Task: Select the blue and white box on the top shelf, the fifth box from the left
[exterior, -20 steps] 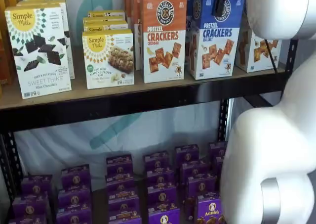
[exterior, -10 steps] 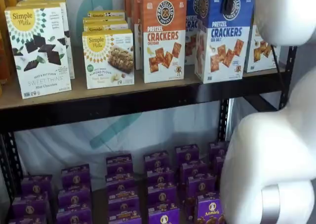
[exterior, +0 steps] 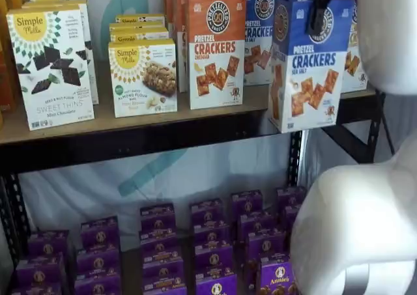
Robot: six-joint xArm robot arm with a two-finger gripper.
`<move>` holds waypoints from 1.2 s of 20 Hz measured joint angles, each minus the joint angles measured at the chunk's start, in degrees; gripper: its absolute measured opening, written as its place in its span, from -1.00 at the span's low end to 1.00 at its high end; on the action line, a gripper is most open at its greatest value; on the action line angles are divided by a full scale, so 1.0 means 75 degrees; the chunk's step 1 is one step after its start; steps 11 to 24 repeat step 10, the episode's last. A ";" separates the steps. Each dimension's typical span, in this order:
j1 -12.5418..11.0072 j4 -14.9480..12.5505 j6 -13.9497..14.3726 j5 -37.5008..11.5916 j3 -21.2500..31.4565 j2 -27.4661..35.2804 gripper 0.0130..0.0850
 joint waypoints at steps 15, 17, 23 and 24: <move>-0.0237 -0.0165 -0.0337 -0.0205 0.1097 -0.0774 0.22; -0.0237 -0.0165 -0.0337 -0.0205 0.1097 -0.0774 0.22; -0.0237 -0.0165 -0.0337 -0.0205 0.1097 -0.0774 0.22; -0.0237 -0.0165 -0.0337 -0.0205 0.1097 -0.0774 0.22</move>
